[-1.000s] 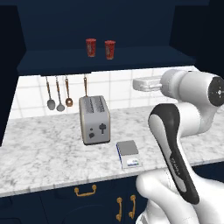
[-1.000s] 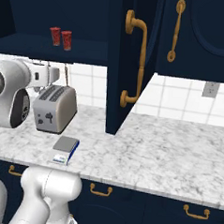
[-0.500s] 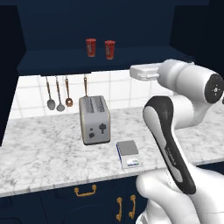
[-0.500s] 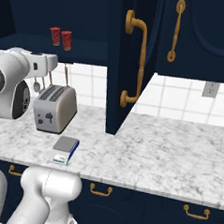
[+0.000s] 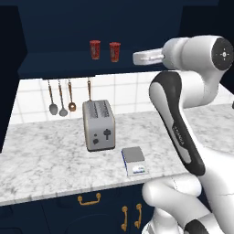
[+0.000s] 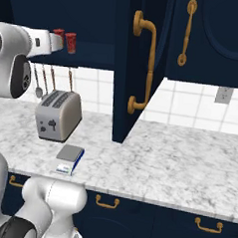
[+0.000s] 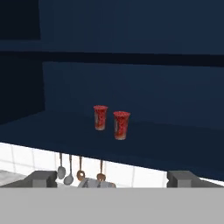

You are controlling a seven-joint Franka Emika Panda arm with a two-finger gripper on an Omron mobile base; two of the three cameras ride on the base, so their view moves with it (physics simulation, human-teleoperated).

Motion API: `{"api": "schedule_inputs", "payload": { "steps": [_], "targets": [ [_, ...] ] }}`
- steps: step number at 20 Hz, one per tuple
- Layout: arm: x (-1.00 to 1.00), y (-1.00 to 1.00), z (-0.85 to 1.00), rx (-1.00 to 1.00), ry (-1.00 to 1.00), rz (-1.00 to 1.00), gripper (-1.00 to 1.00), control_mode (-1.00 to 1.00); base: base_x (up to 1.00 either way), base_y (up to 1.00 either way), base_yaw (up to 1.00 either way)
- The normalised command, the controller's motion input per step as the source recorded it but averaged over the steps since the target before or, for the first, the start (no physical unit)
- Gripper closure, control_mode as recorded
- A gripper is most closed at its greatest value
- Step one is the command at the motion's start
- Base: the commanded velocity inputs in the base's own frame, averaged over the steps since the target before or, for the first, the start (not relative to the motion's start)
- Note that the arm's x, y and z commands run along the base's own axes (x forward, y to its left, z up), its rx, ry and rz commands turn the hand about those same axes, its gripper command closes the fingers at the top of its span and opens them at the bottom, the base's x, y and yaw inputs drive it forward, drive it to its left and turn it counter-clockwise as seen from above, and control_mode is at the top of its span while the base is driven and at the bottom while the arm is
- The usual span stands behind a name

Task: Pick the yogurt and place it on the digital scale for weighing, and close the cabinet.

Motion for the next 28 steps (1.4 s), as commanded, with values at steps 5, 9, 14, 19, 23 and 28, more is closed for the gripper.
{"api": "schedule_inputs", "payload": {
  "steps": [5,9,14,19,23,28],
  "targets": [
    [0.51,0.00,-0.18,0.00,0.00,0.00,-1.00,-1.00,0.00,0.00,0.00],
    [0.61,0.00,-0.24,0.00,-0.01,0.00,-1.00,-1.00,0.00,0.00,0.00],
    [0.70,0.08,-0.34,0.00,-0.04,0.00,-1.00,-1.00,0.00,0.00,0.00],
    [0.71,0.19,-0.18,0.00,-0.03,0.00,-1.00,-1.00,0.00,0.00,0.00],
    [0.65,0.11,-0.01,0.00,0.00,0.00,-1.00,-1.00,0.00,0.00,0.00],
    [0.46,0.03,0.00,0.00,0.00,0.00,-1.00,-1.00,0.00,0.00,0.00]
  ]
}}
